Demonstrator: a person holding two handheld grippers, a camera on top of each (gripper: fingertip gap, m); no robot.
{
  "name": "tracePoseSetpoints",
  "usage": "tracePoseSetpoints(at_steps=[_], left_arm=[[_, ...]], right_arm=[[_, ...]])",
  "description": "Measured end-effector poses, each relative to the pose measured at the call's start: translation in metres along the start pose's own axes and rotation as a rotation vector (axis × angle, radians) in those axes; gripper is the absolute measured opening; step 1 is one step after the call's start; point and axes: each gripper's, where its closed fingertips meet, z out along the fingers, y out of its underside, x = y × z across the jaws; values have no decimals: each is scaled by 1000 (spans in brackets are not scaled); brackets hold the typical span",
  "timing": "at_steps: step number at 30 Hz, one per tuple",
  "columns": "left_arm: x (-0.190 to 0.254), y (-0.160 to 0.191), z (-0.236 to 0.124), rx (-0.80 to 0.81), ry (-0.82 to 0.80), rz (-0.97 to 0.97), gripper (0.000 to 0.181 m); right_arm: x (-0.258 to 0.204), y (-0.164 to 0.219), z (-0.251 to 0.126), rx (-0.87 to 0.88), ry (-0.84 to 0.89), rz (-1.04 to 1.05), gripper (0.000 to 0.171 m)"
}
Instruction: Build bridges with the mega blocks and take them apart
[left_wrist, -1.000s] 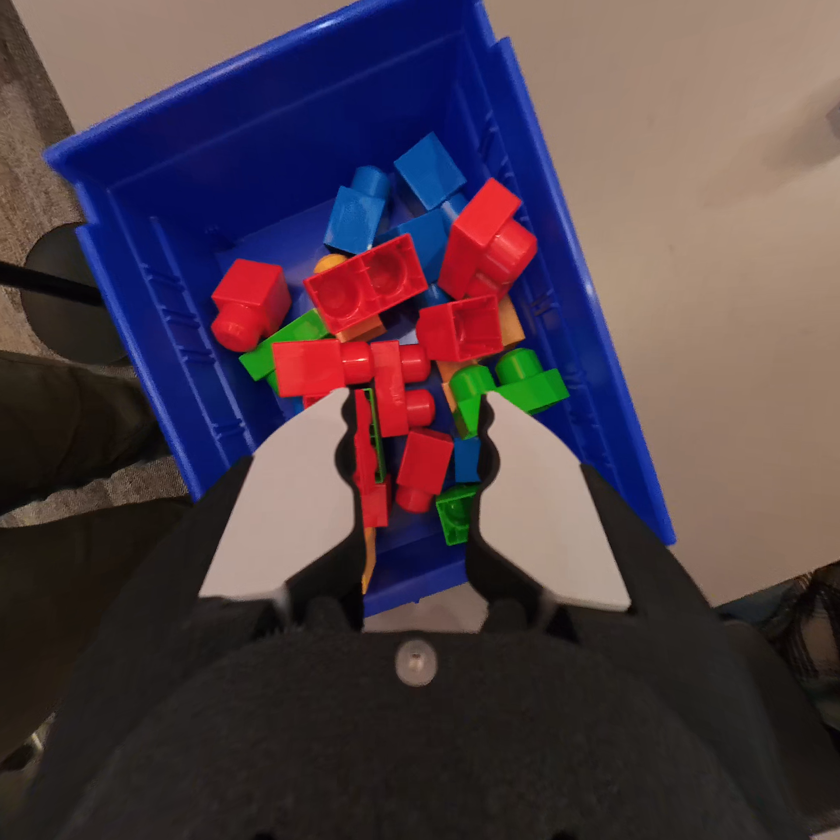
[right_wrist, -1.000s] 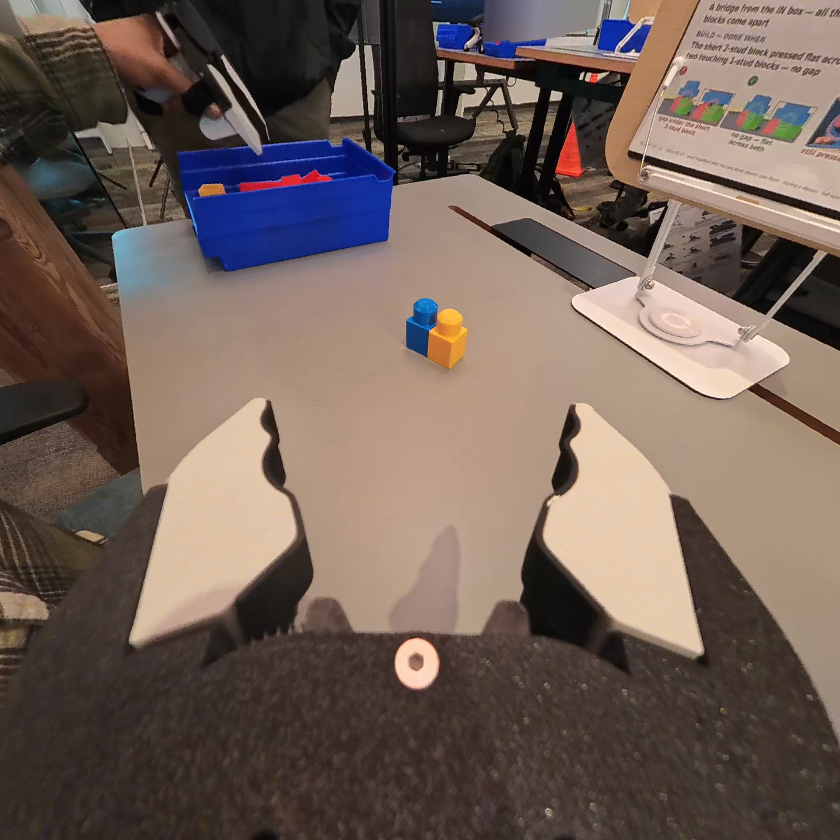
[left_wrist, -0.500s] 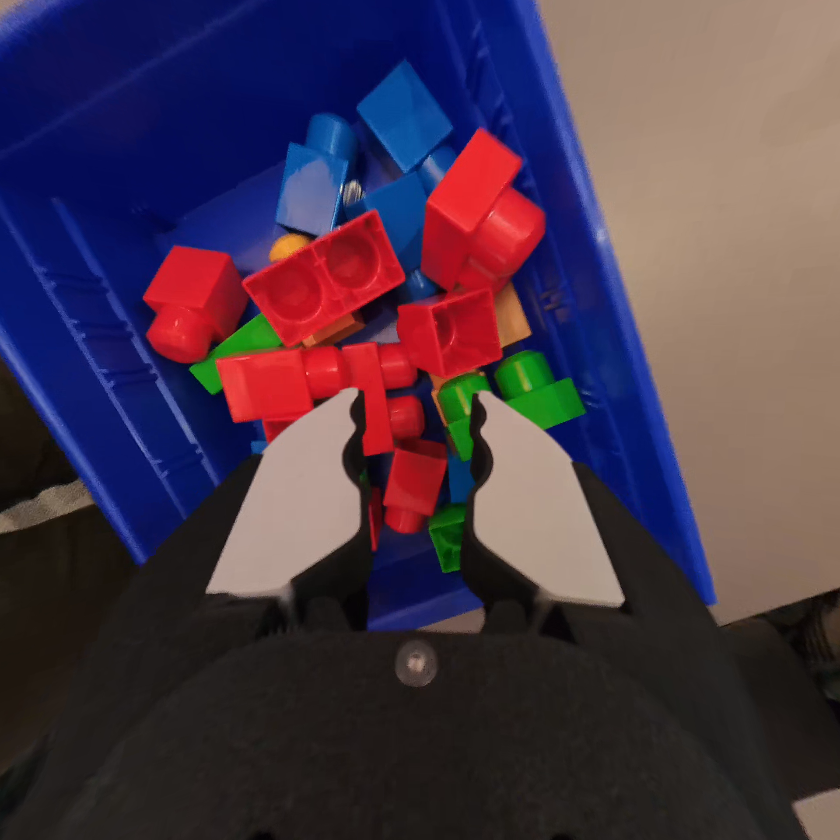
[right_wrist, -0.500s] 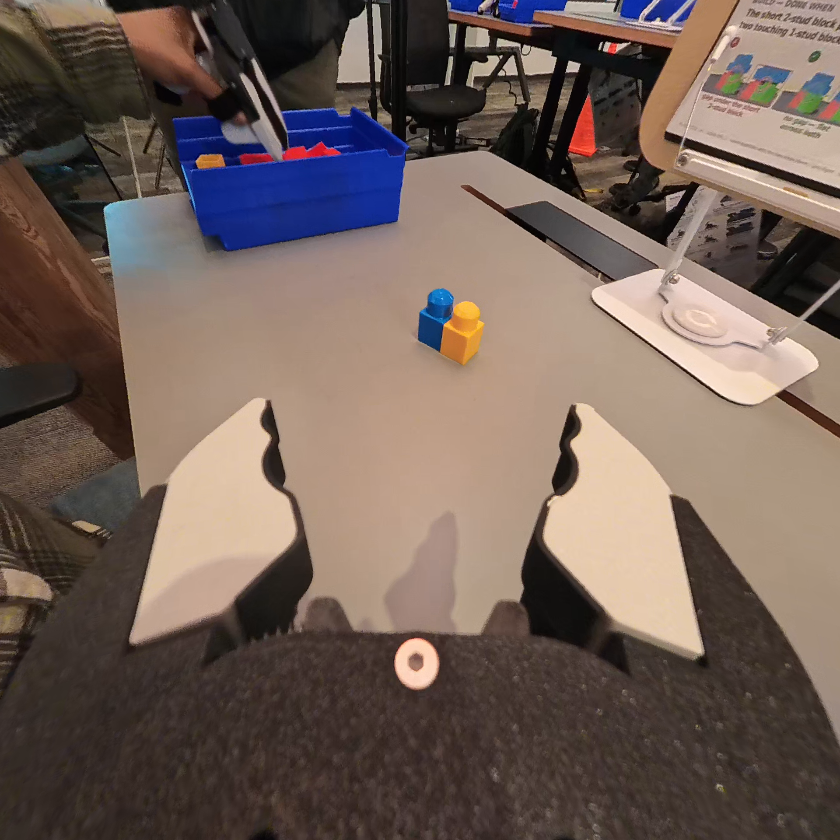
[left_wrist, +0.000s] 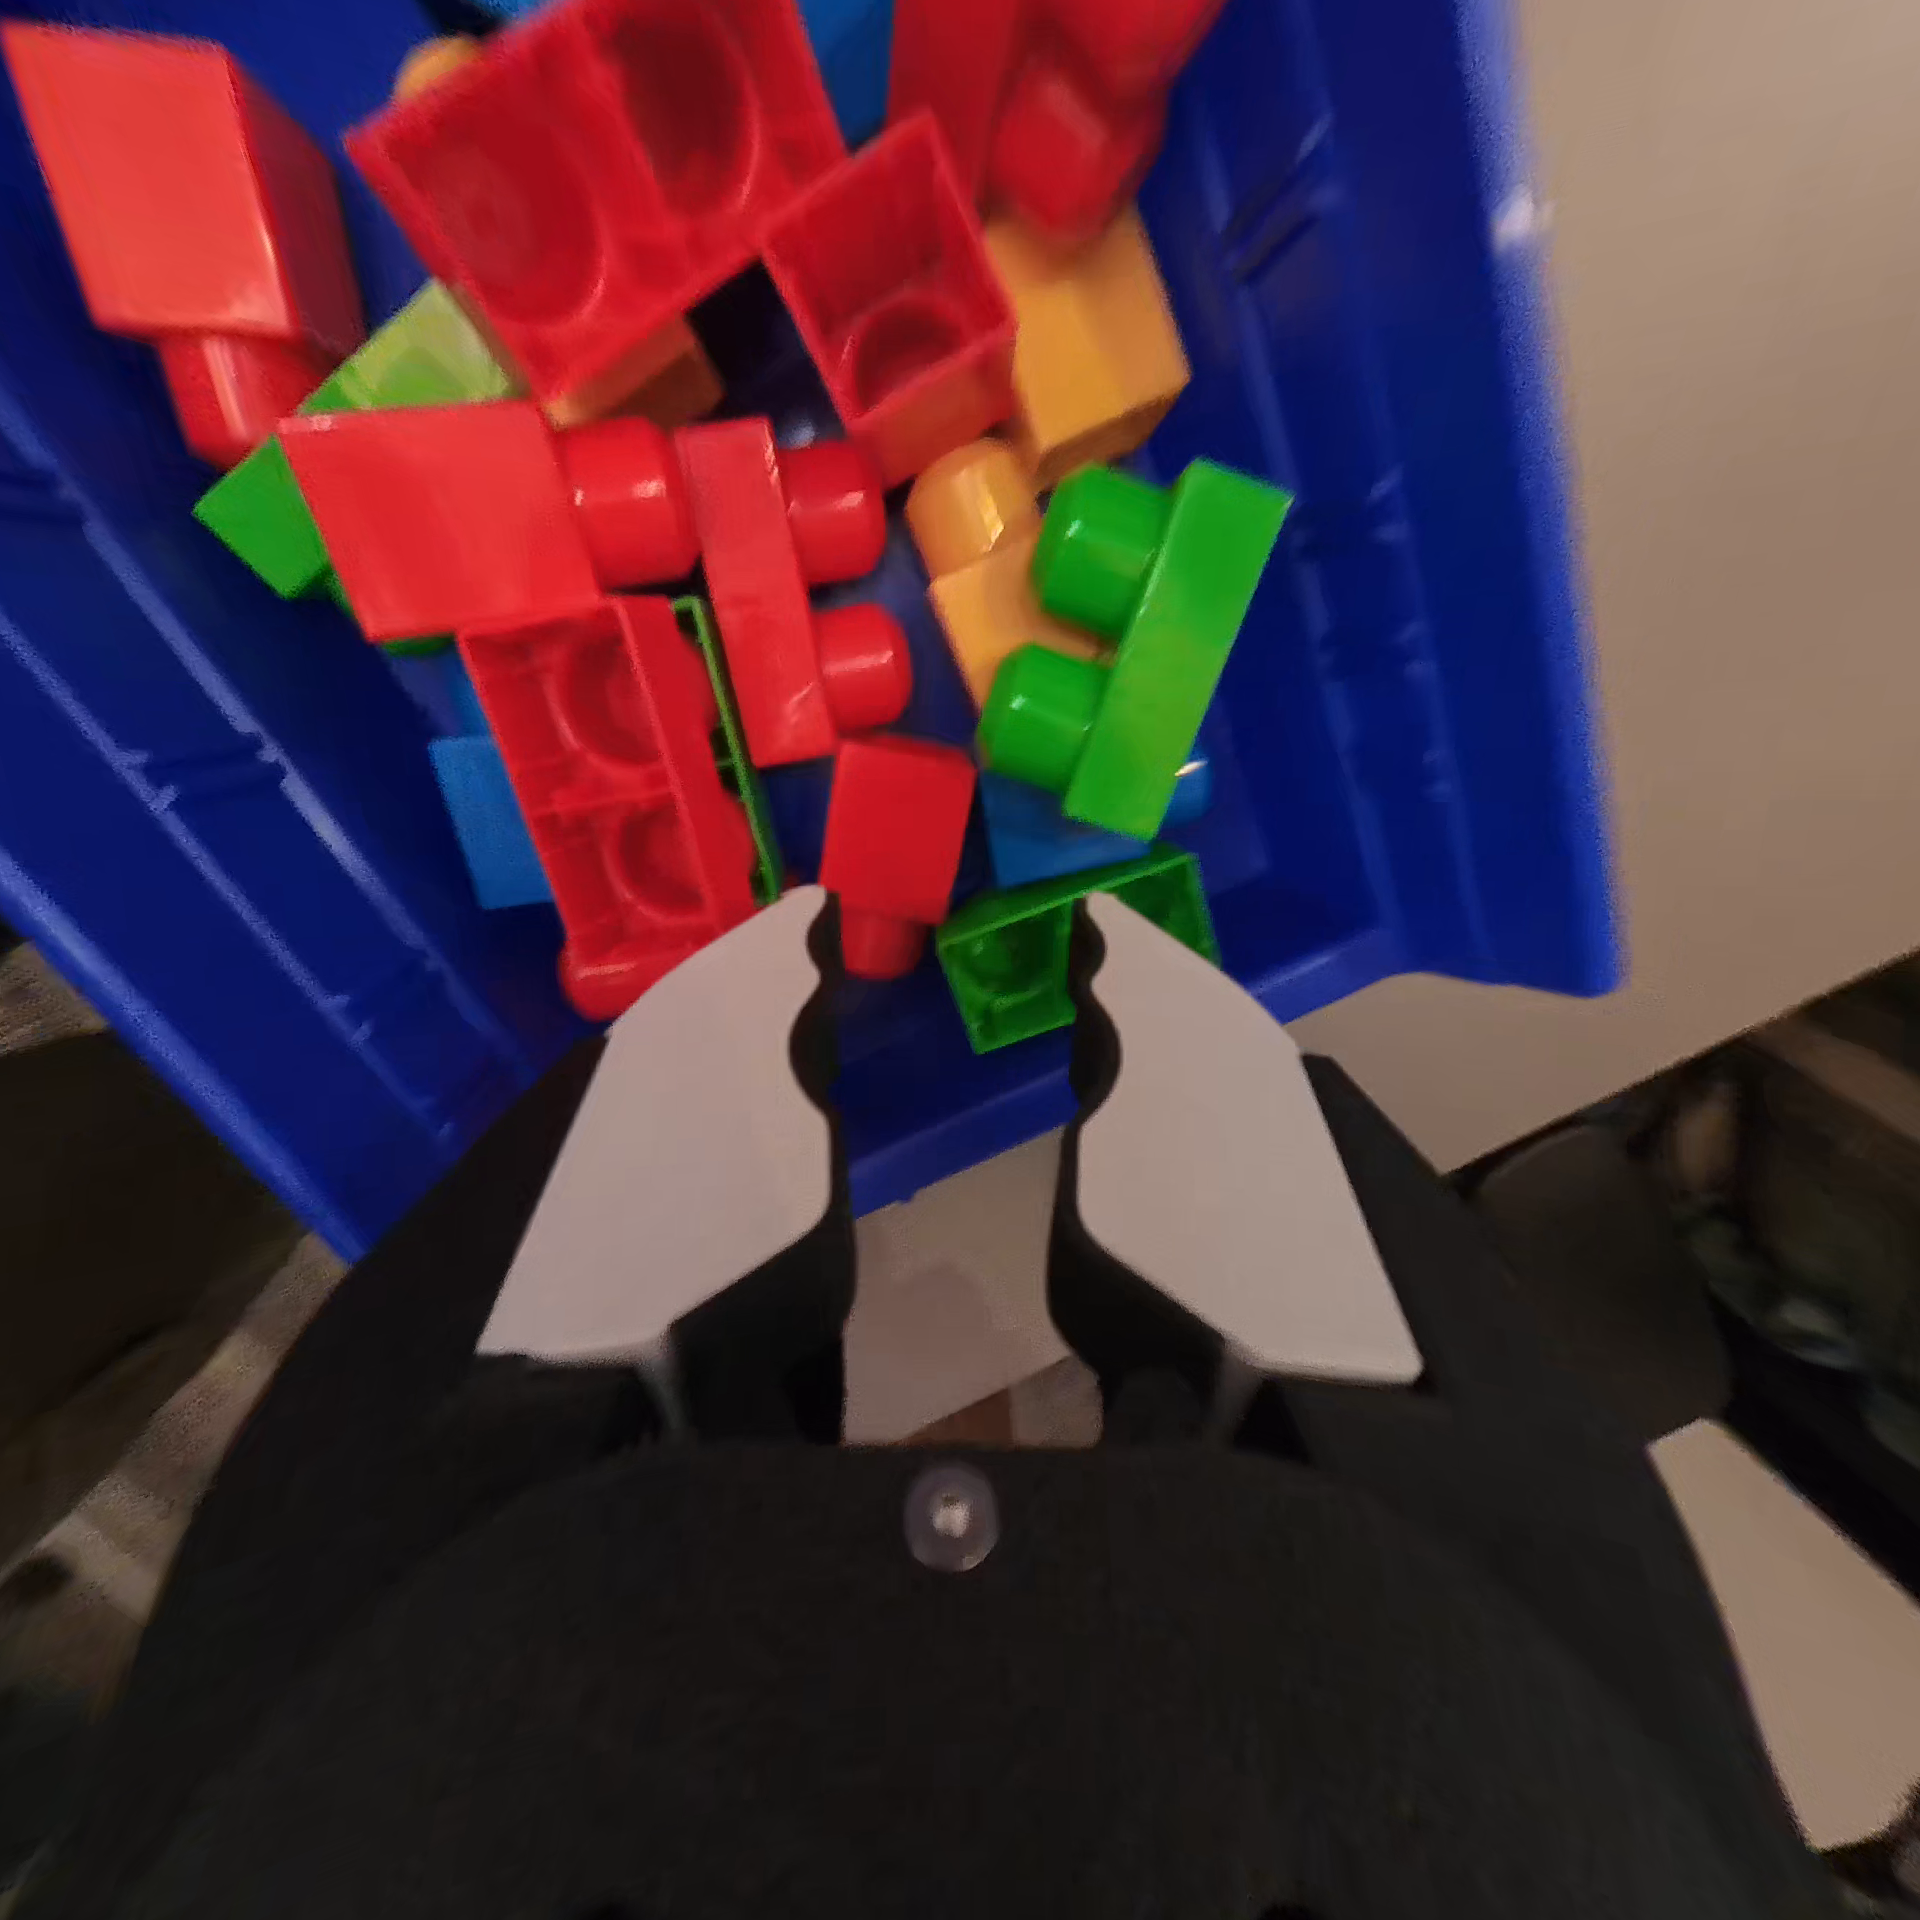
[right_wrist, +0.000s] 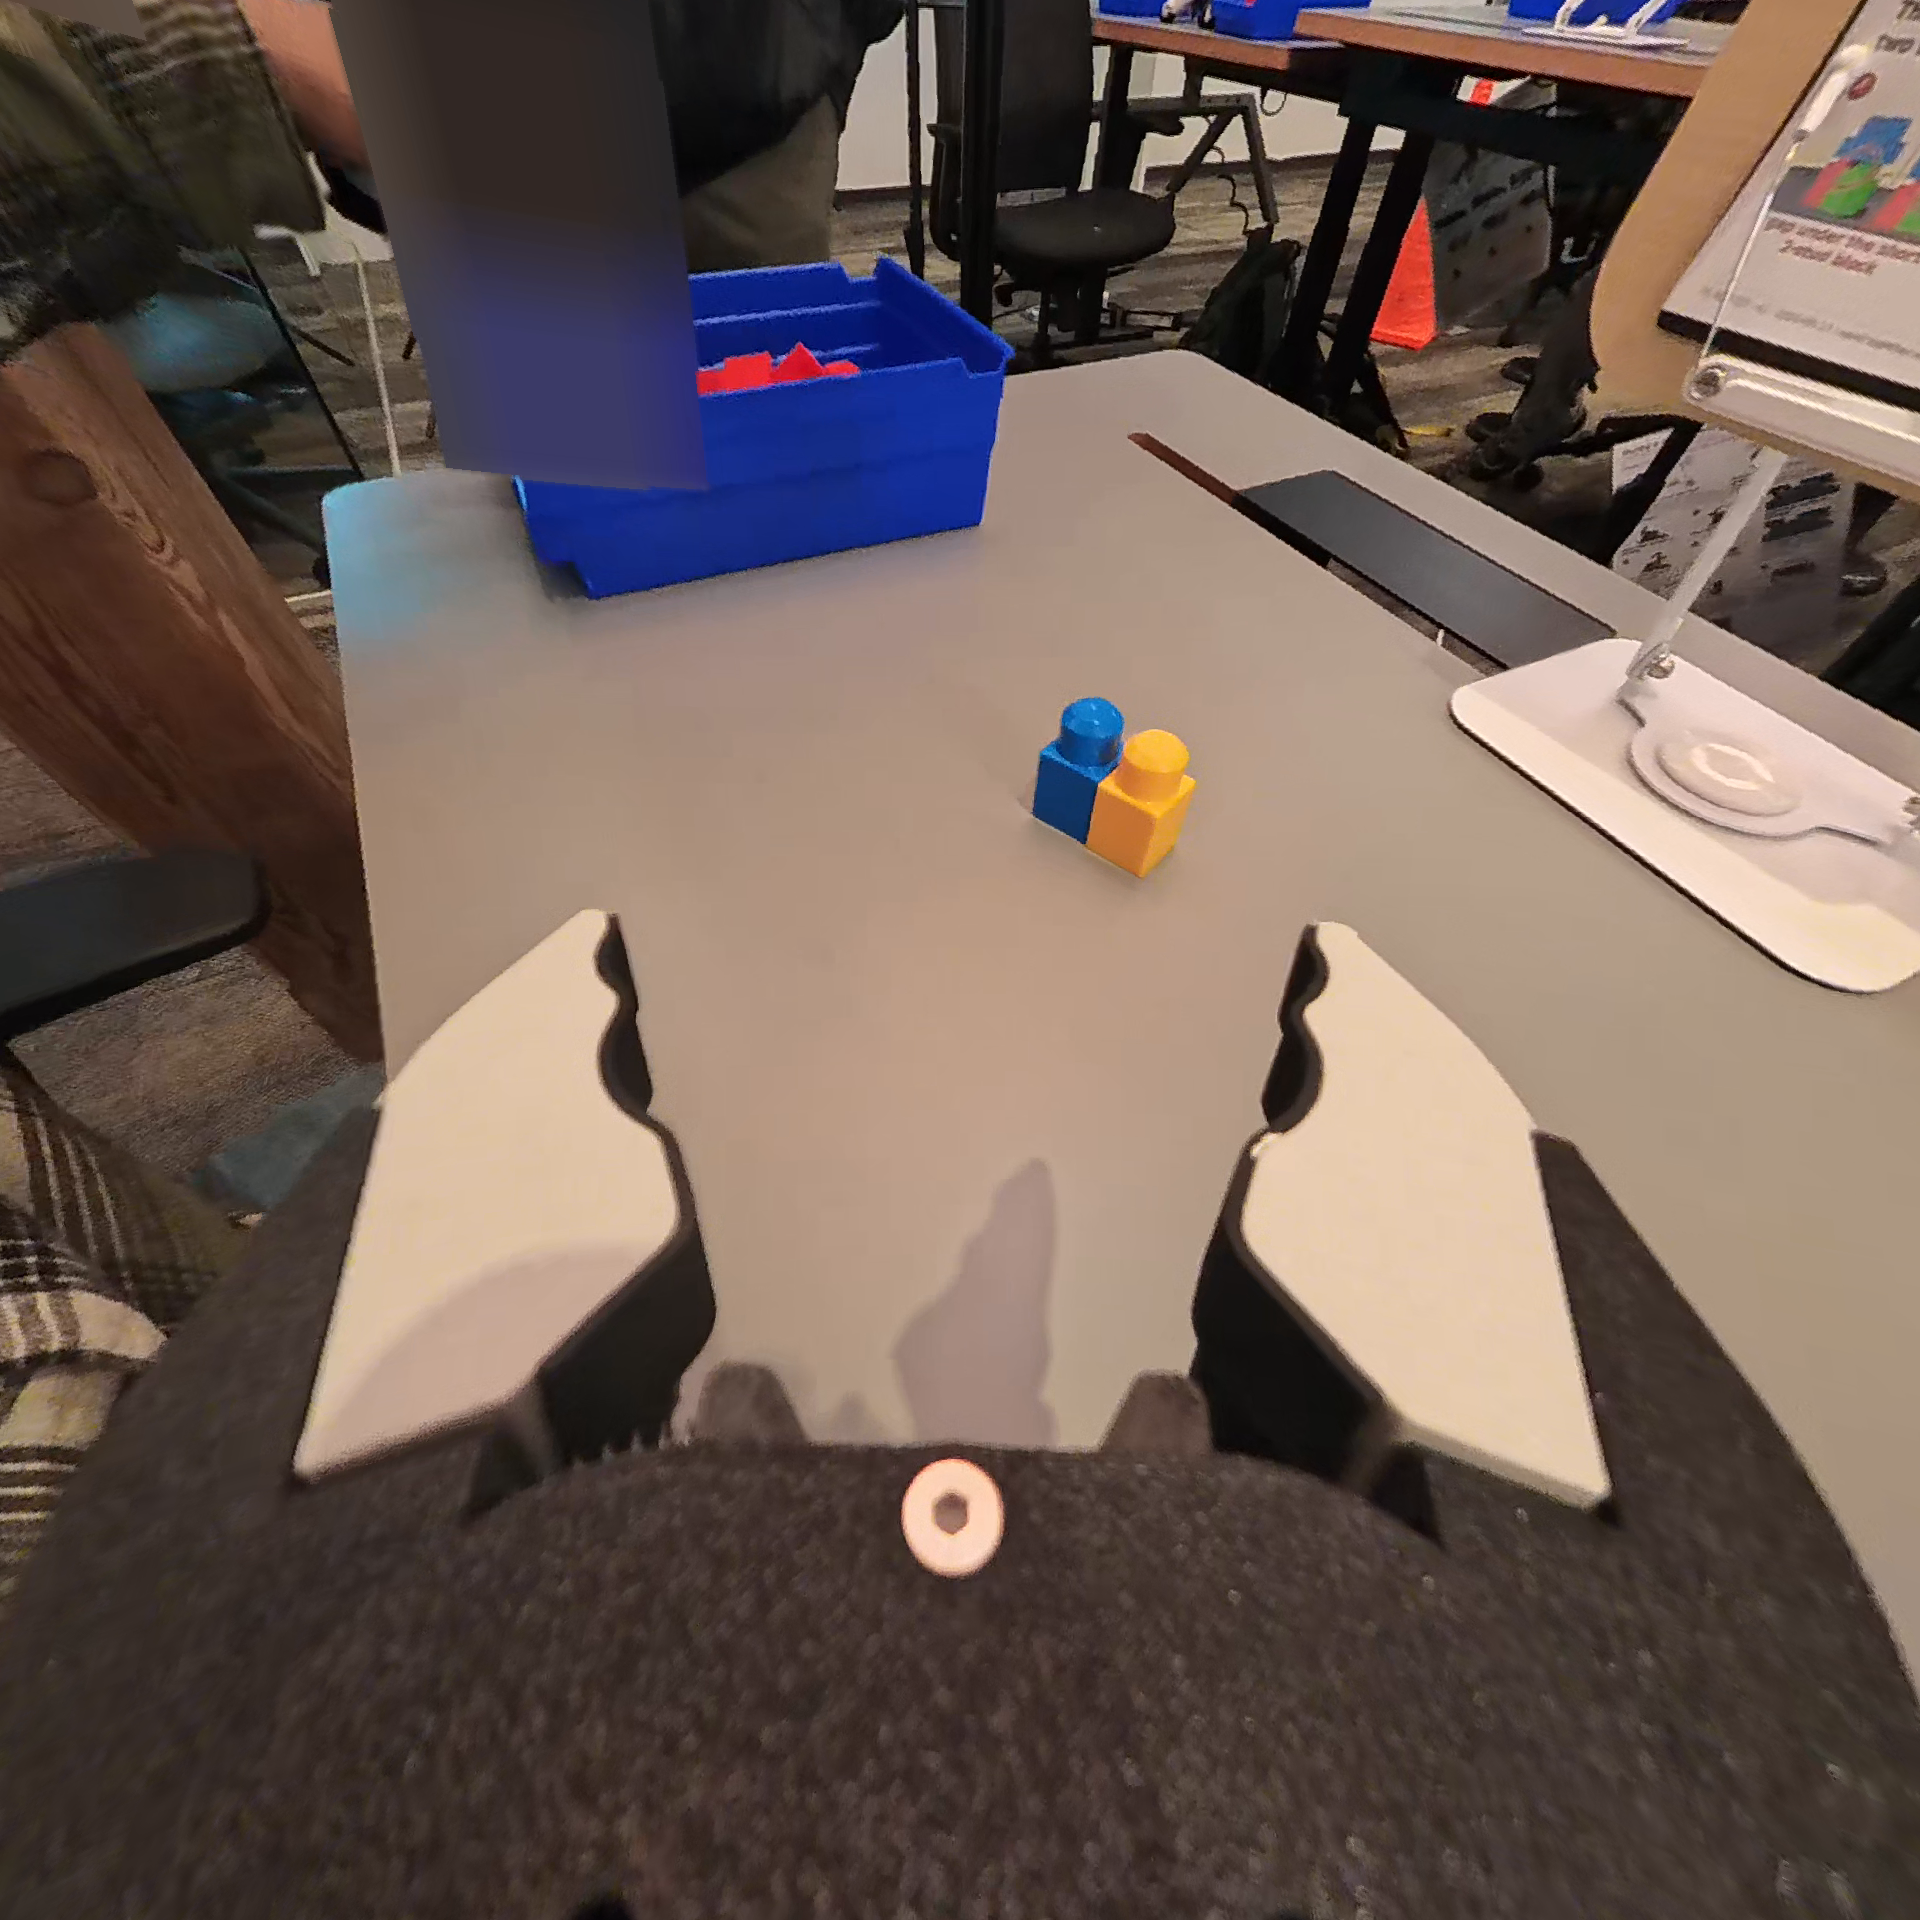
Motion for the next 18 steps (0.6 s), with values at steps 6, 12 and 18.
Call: tracePoseSetpoints(at_steps=[6,12,18], left_arm=[[32,-31,-7,39,463,-150,21],[33,-41,5,-63,585,-228,23],[11,-48,1,80,343,-378,26]], right_arm=[[-4,-6,-1,-2,-7,-13,116],[-4,-3,-4,-12,5,-15,117],[1,-5,-7,15,1,-7,117]])
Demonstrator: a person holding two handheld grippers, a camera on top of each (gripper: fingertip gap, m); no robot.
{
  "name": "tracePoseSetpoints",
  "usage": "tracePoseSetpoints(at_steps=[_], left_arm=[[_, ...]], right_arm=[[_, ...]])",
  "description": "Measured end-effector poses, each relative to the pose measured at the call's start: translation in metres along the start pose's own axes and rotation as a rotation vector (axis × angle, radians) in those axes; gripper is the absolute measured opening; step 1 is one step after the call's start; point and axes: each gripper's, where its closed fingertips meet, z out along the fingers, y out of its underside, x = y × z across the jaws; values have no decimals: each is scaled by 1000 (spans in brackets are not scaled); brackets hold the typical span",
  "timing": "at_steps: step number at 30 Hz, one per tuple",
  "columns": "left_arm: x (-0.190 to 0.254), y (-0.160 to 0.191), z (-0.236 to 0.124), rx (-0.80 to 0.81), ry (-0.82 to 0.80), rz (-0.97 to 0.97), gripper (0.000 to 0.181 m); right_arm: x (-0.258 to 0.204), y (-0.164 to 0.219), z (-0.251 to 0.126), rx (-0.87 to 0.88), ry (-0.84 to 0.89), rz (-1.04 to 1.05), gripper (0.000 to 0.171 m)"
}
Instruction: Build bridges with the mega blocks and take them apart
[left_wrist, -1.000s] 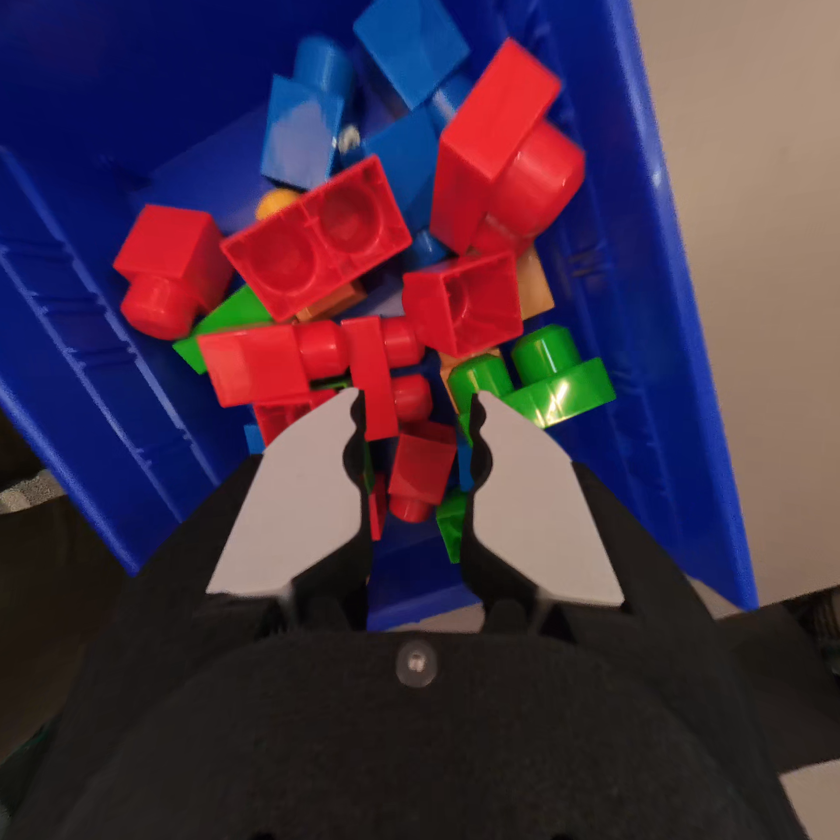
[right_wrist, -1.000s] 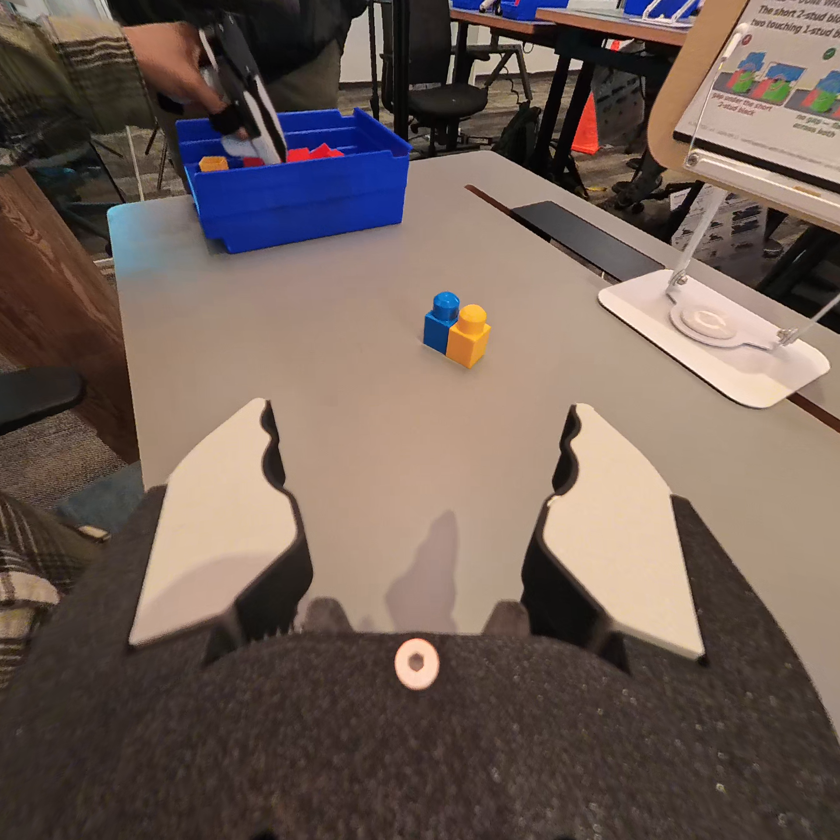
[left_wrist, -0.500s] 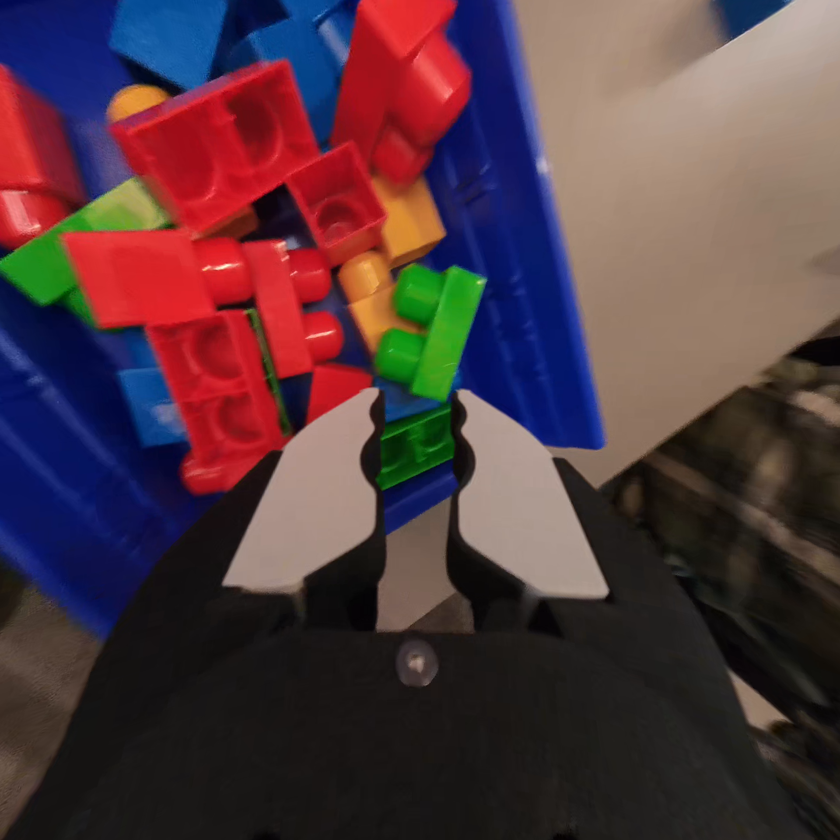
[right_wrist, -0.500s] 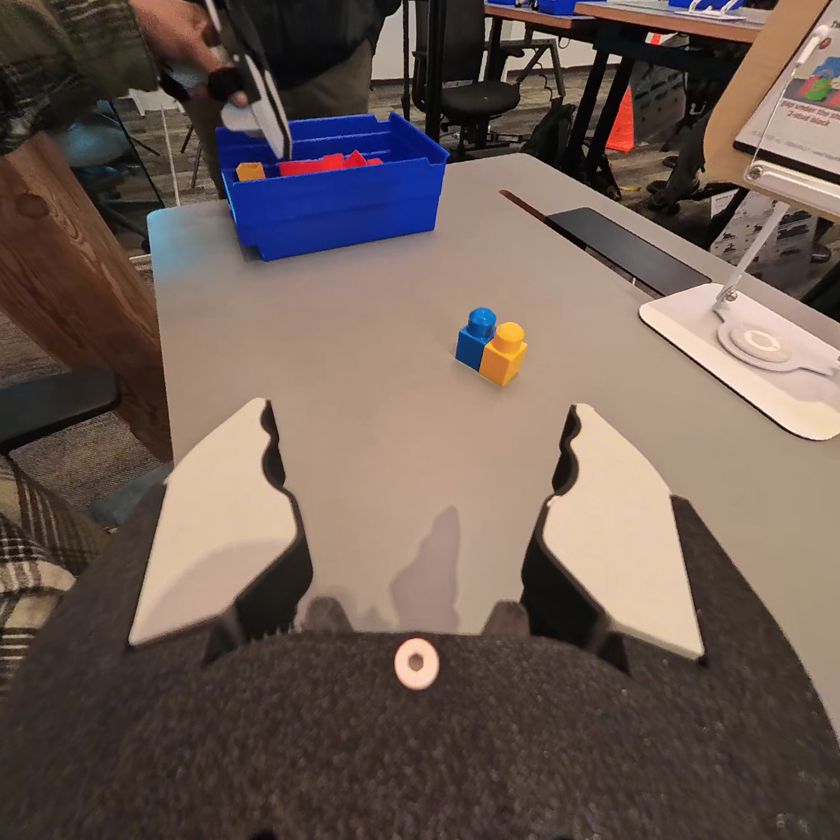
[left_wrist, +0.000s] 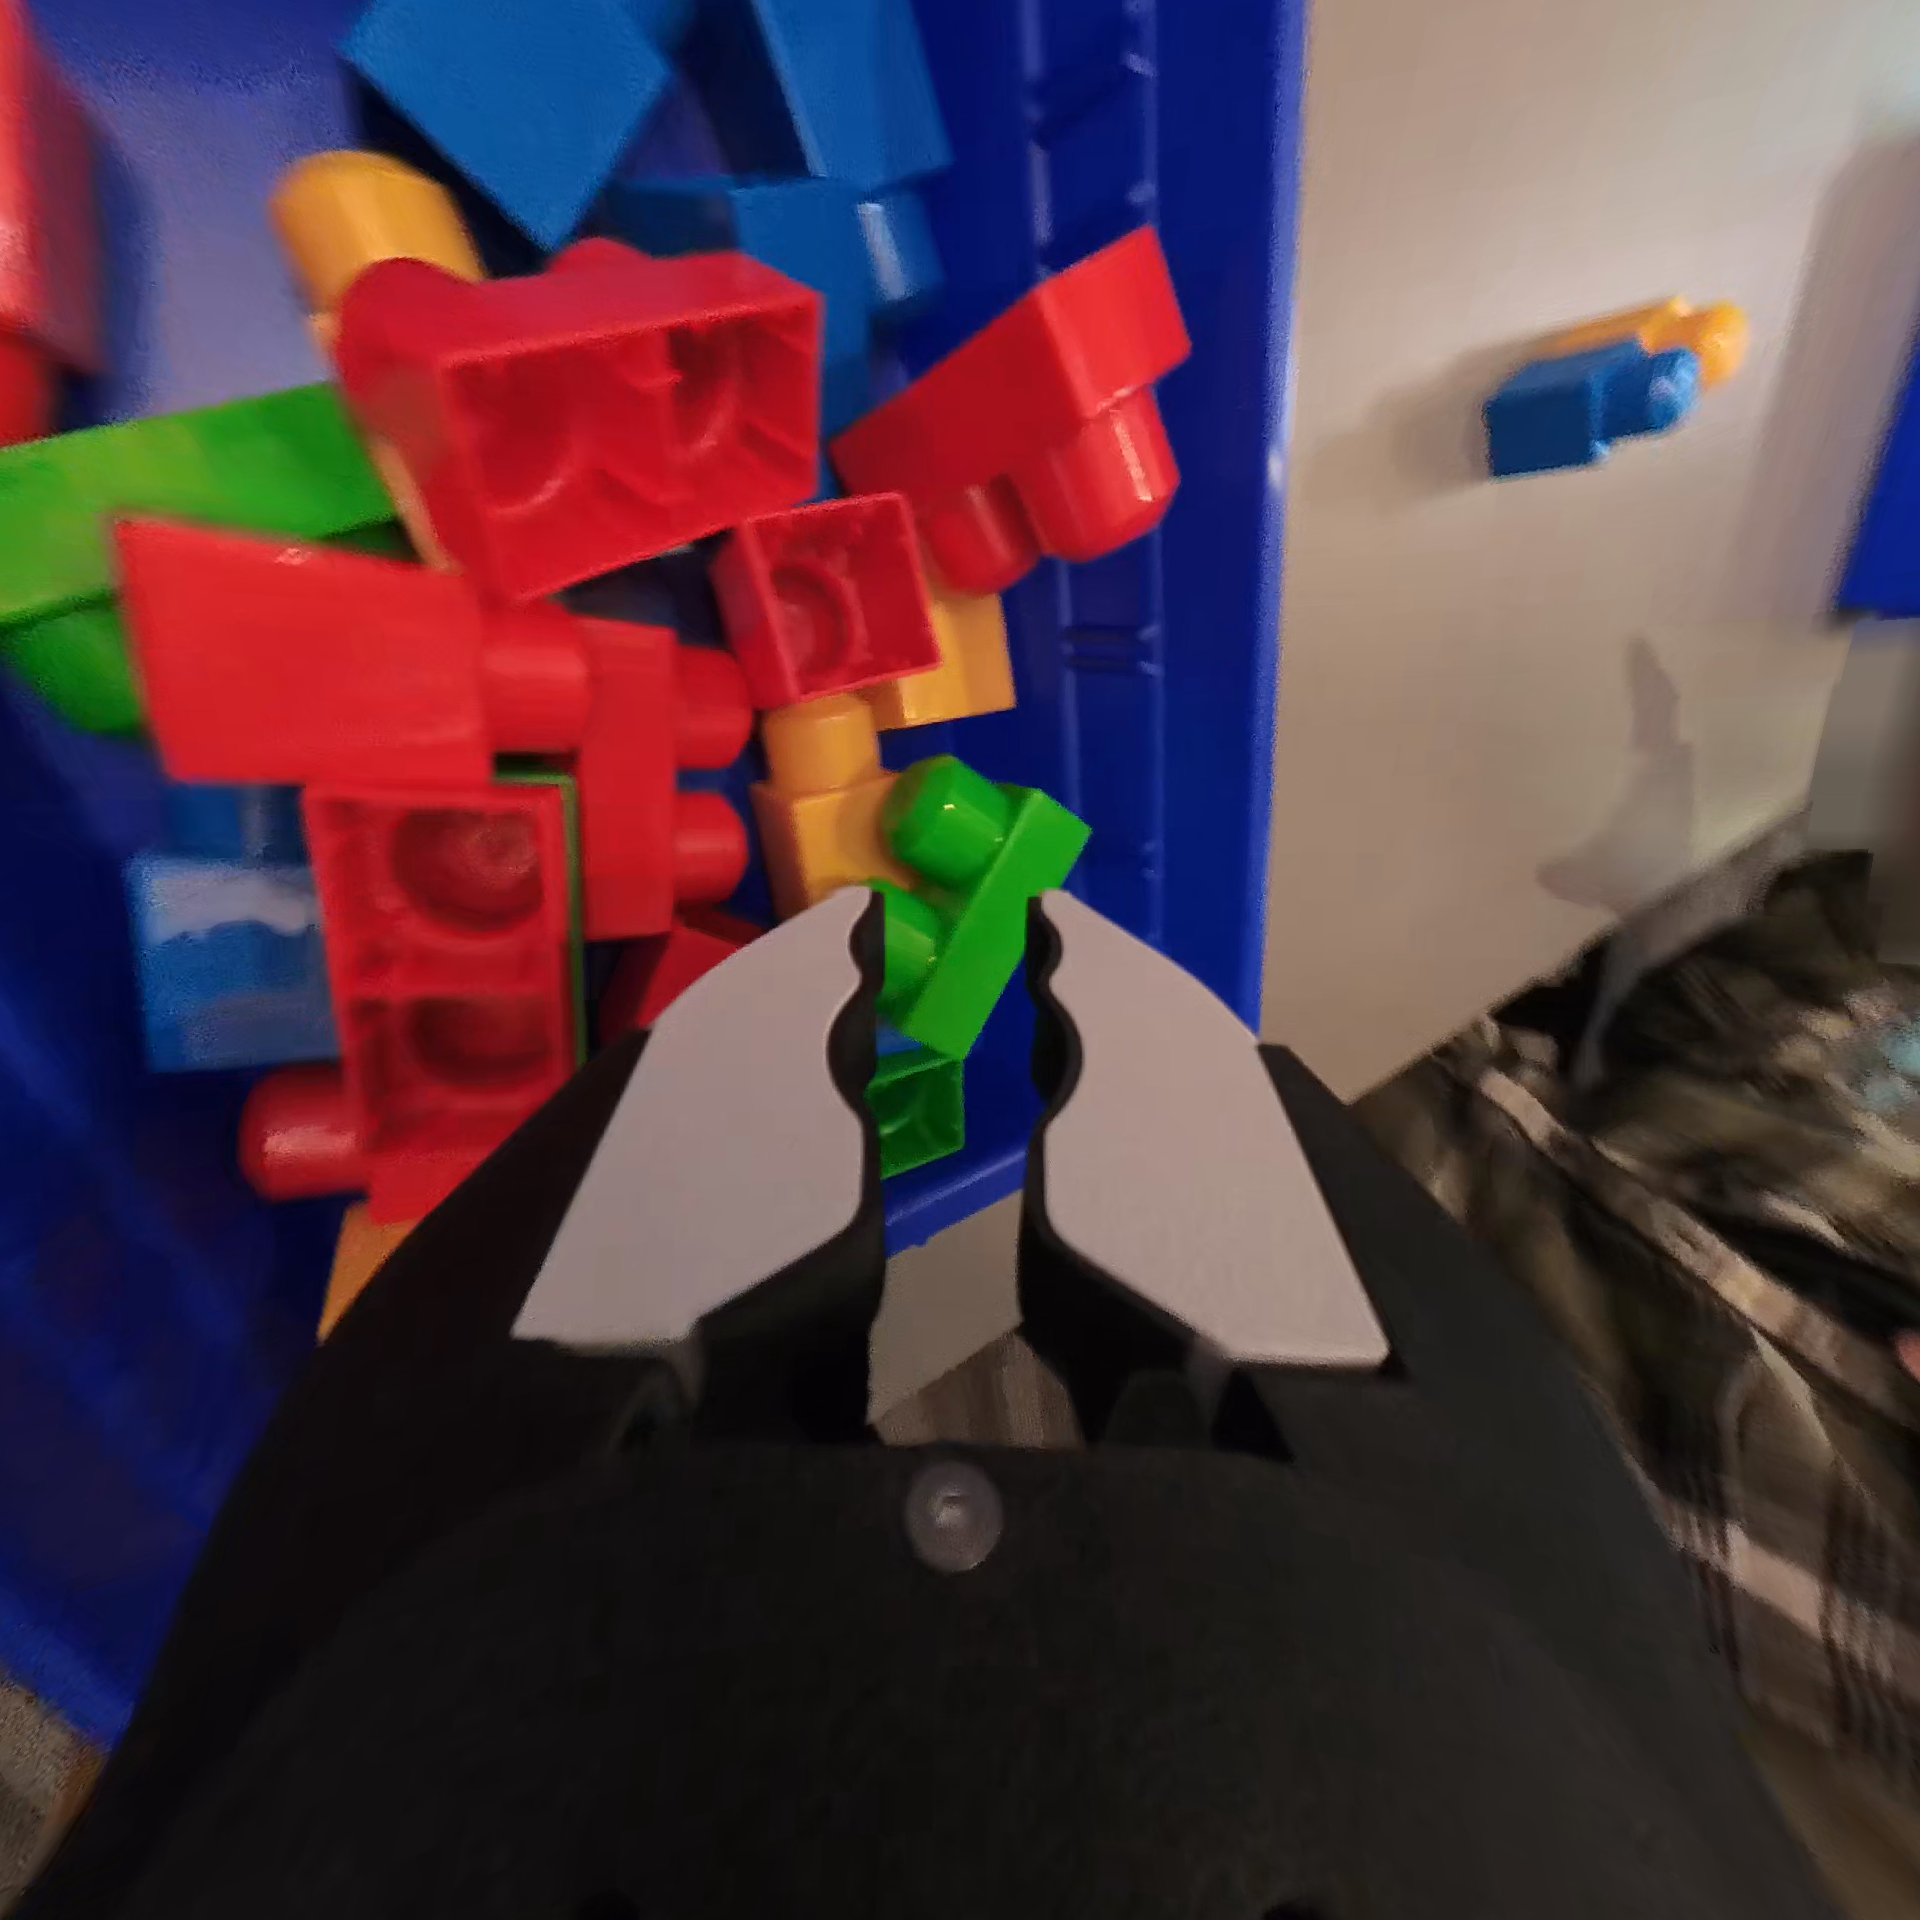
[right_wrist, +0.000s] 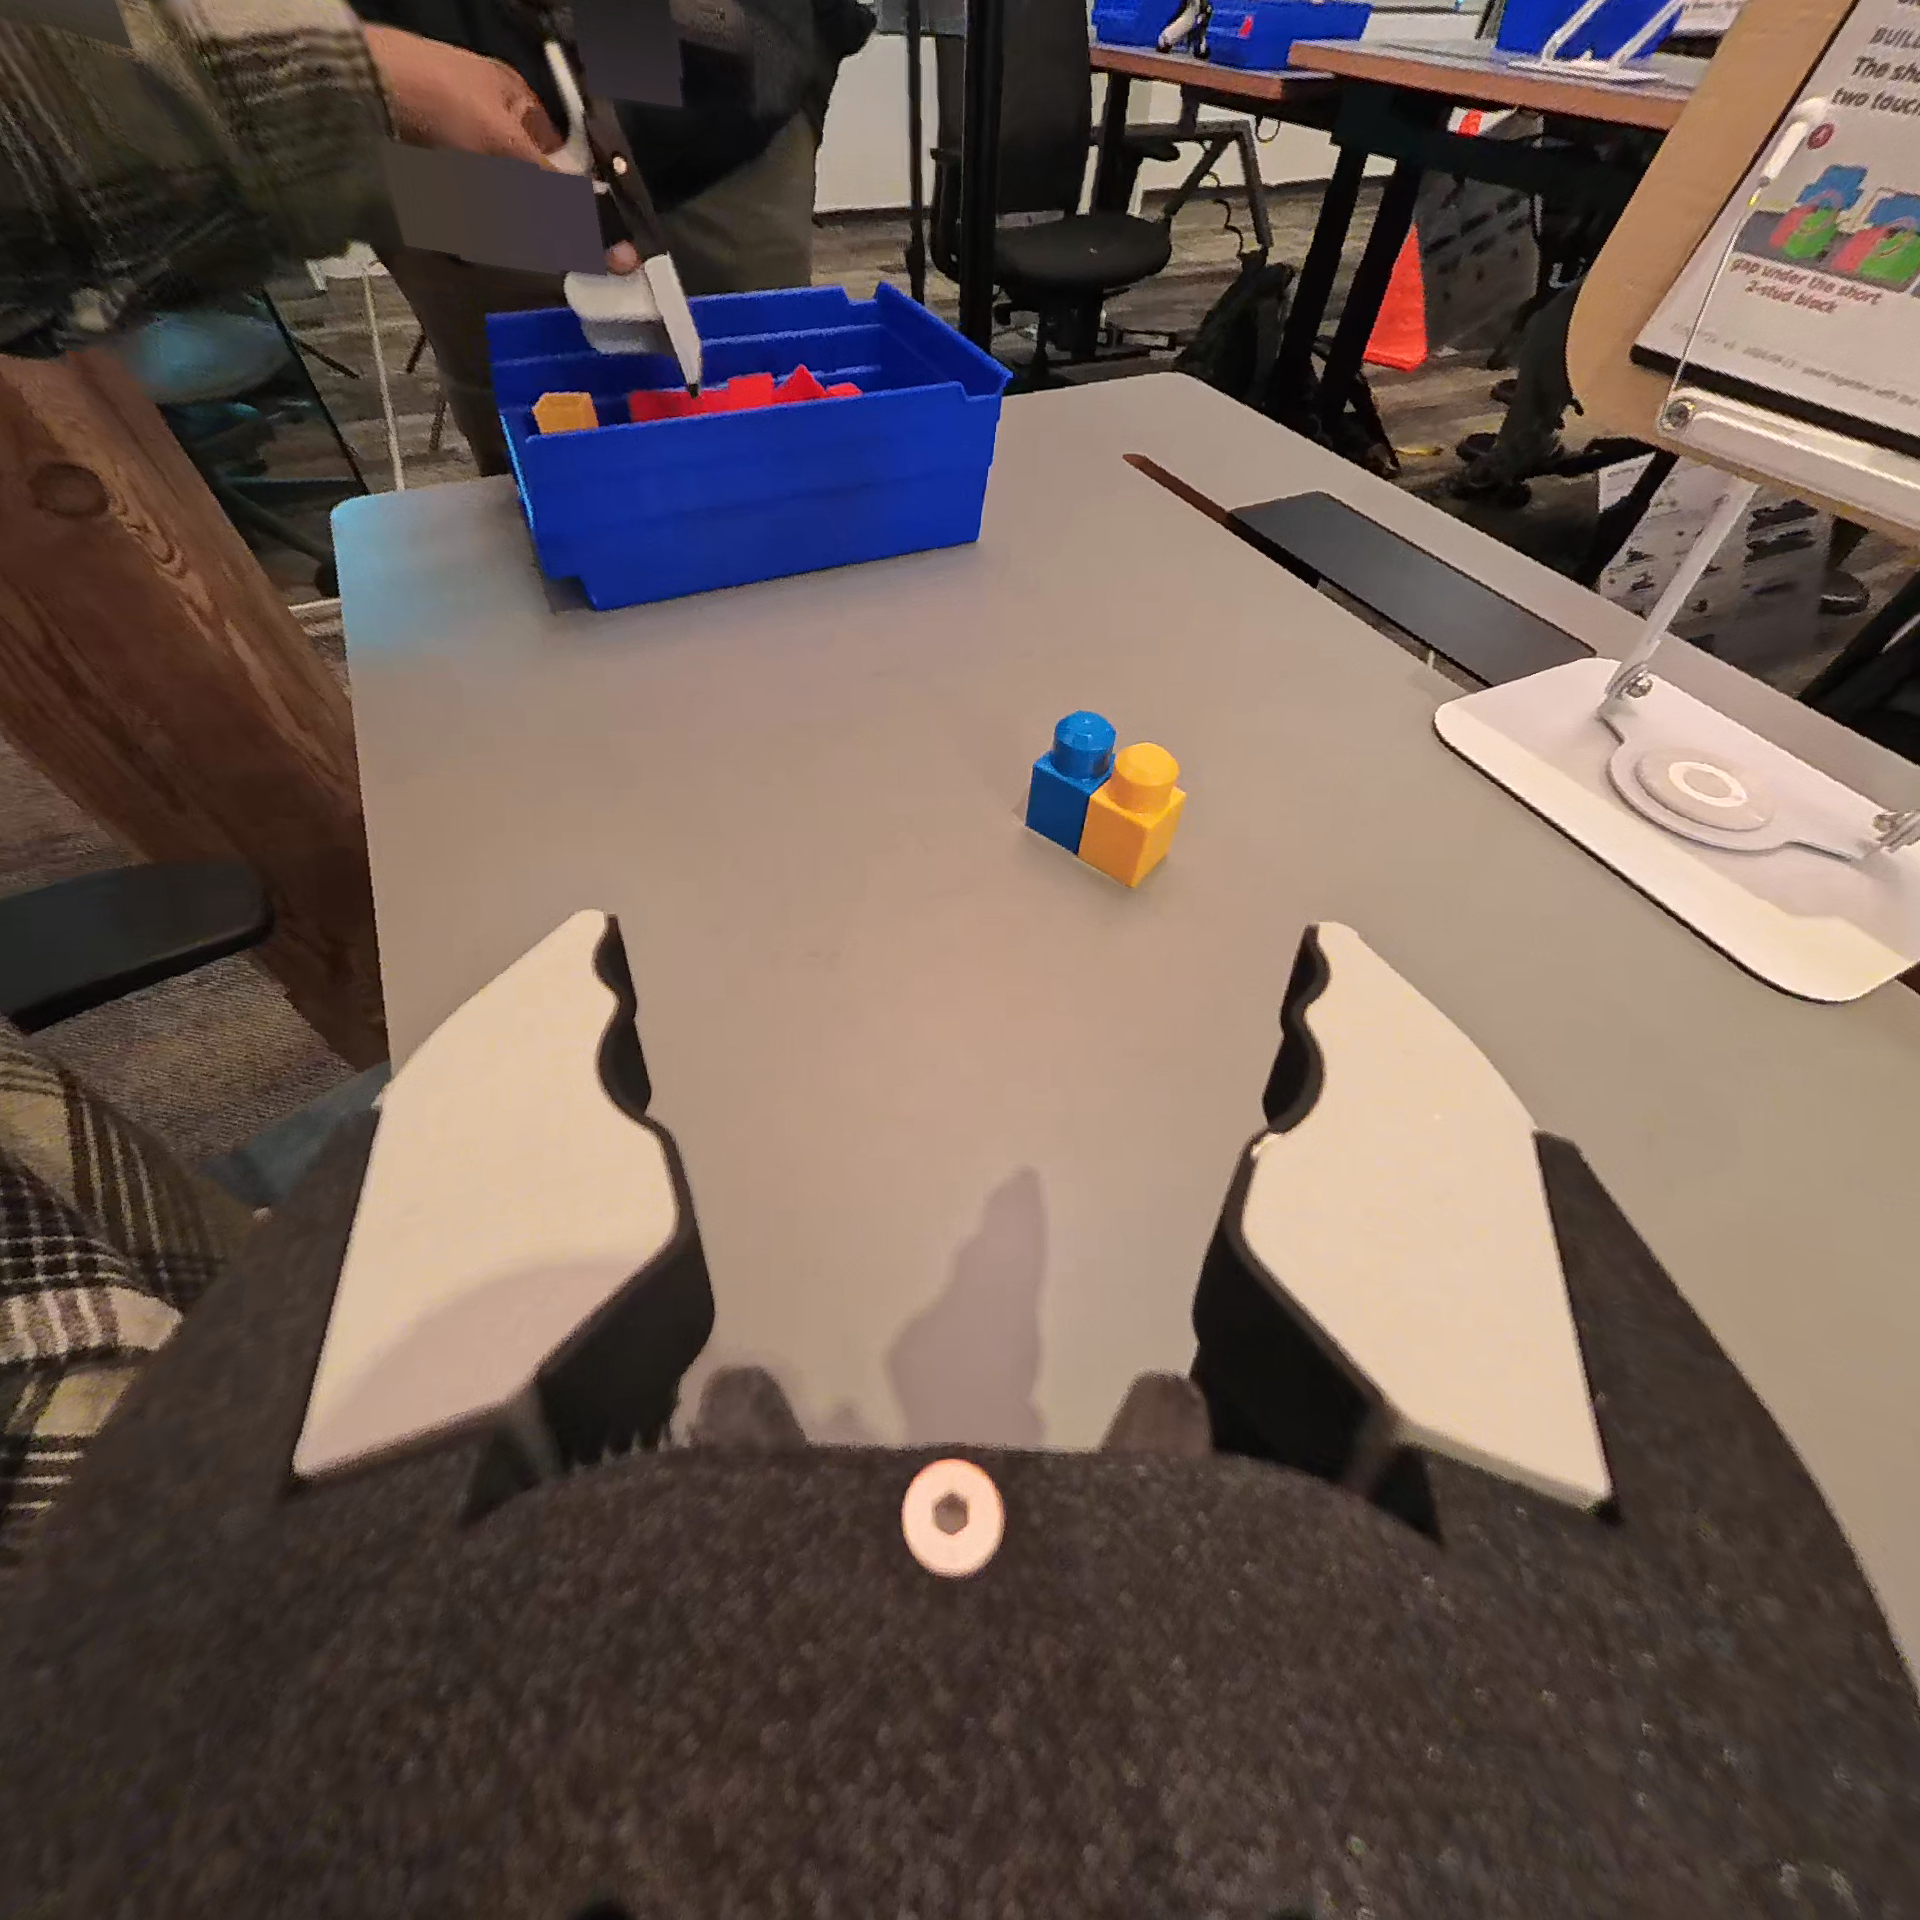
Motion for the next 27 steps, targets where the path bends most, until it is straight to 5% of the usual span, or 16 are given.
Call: tracePoseSetpoints(at_steps=[6,15,23,27], left_arm=[[-19,16,-8,105,-164,-193,47],[-9,14,10,178,-71,-422,80],[-14,26,11,99,-310,-513,135],[-9,31,18,62,-344,-558,137]], right_arm=[[-2,-3,0,41,-38,0,117],[-1,-4,-21,90,-57,13,116],[-2,-8,-29,117,-66,21,116],[-4,-8,-30,124,-77,24,116]])
